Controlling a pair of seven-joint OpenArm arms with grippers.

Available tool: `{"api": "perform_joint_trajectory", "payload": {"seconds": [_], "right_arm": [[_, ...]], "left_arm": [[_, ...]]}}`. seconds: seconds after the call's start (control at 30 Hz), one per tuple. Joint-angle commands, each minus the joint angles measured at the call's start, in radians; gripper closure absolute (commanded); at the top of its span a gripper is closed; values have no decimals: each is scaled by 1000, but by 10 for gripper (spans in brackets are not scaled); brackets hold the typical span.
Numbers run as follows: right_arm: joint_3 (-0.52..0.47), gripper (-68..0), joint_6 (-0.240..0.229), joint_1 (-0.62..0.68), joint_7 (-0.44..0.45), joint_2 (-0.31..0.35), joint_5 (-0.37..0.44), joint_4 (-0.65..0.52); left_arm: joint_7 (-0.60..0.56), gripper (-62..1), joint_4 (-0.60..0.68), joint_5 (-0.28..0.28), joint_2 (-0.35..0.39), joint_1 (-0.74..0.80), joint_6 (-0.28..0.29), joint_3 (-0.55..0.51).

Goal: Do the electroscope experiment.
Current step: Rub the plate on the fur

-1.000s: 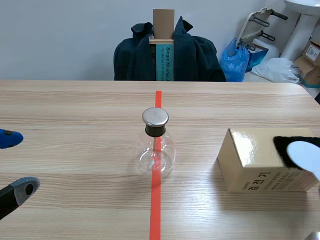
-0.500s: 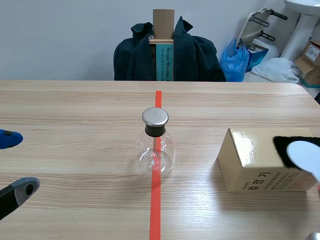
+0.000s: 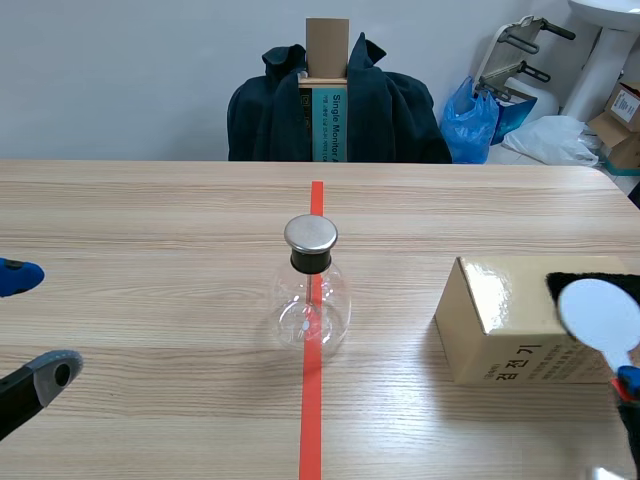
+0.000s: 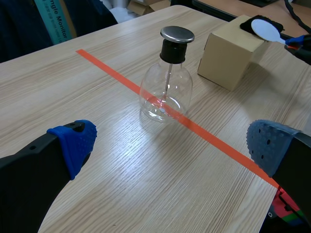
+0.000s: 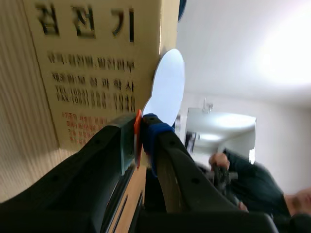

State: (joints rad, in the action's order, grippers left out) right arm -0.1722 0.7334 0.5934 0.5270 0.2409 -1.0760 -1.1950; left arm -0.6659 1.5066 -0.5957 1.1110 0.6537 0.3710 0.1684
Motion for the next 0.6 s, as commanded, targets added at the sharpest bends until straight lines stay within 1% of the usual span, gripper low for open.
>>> {"api": "perform_joint_trajectory", "payload": {"seconds": [0.0,0.03,0.1,0.13,0.17,0.2,0.3,0.33,0.37,0.47,0.5,0.53,0.57], "right_arm": [[-31,-7,40,-1,-25,23,13,-7],[-30,-7,35,-1,-3,28,10,-7],[-19,-7,33,-6,89,31,-5,-7],[-11,-7,33,-10,113,31,-9,-7],[-1,-7,33,-13,113,30,-10,-7],[4,-7,34,-14,85,31,-9,-7],[-11,-7,33,-14,-53,34,-8,-7],[-19,-7,33,-14,-66,37,-9,-7],[-19,-7,32,-14,-57,40,-10,-7],[-3,-7,34,-18,66,41,-32,-8],[5,-7,34,-18,72,41,-35,-8],[10,-7,37,-18,57,40,-35,-8],[9,-7,38,-17,20,40,-32,-8]], "left_arm": [[-18,-623,5,-7,-3,-3,5,-14],[-18,-623,5,-7,-3,-3,5,-14],[-18,-623,5,-7,-3,-3,5,-14],[-18,-623,5,-7,-3,-3,5,-14],[-18,-623,5,-7,-3,-3,5,-14],[-18,-623,5,-7,-3,-3,5,-14],[-18,-623,5,-7,-3,-3,5,-14],[-18,-623,5,-7,-3,-3,5,-14],[-18,-623,5,-7,-3,-3,5,-14],[-18,-623,5,-7,-3,-3,4,-14],[-18,-623,5,-7,-2,-3,3,-14],[-18,-623,5,-7,-2,-3,-3,-14],[-18,-623,5,-7,-2,-3,-11,-14]]}}
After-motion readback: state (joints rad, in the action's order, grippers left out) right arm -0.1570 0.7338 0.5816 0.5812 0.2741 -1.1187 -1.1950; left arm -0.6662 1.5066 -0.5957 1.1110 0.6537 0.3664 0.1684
